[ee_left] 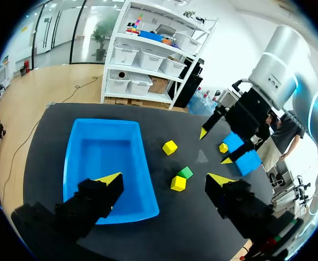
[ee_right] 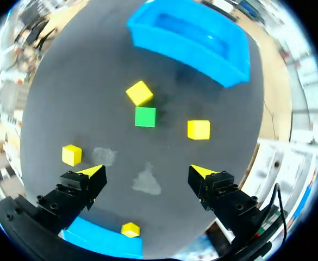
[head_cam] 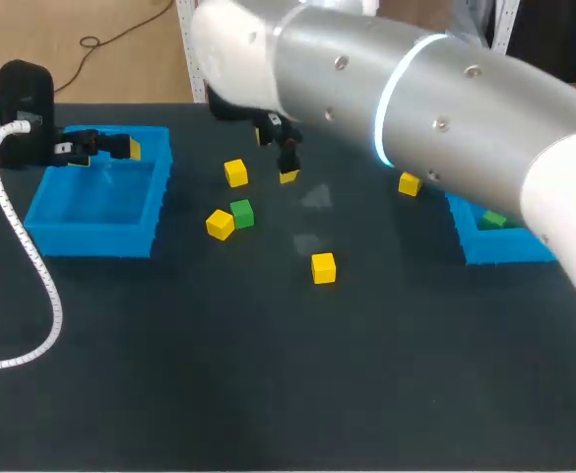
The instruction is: Put the green cubes in the right bin and the yellow cubes in the left bin.
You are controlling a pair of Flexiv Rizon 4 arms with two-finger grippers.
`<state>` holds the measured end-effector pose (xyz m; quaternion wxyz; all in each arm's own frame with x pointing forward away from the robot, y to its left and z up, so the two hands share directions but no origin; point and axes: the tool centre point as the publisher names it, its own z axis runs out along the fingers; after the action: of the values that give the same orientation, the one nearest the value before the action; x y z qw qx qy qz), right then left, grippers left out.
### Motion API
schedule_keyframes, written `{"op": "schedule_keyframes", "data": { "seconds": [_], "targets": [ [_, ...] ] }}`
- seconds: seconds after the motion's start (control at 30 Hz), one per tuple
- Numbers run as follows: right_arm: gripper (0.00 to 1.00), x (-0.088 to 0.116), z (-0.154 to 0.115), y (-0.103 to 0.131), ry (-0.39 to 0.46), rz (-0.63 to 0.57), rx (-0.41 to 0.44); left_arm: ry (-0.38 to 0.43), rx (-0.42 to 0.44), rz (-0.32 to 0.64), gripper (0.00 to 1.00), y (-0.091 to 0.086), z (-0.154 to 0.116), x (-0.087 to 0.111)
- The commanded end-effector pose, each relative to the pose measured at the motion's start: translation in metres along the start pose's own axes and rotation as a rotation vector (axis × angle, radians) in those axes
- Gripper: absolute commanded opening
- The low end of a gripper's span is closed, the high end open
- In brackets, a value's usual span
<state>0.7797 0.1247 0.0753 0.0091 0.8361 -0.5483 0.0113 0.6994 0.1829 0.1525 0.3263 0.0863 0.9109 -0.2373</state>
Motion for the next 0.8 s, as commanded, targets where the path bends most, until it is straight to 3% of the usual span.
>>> {"op": "schedule_keyframes", "data": {
  "seconds": [0.03,0.4,0.8],
  "targets": [
    [1.00,-0.010,0.007,-0.013,0.050,-0.181,-0.010,-0.007,0.011,0.002,1.00,0.002,0.000,0.001],
    [1.00,-0.036,0.017,-0.029,-0.025,0.002,-0.007,-0.007,0.011,0.002,1.00,0.002,0.000,0.001],
    [1.00,-0.039,0.030,-0.022,-0.049,0.127,-0.005,-0.007,0.011,0.002,1.00,0.002,0.000,0.001]
  ]
}}
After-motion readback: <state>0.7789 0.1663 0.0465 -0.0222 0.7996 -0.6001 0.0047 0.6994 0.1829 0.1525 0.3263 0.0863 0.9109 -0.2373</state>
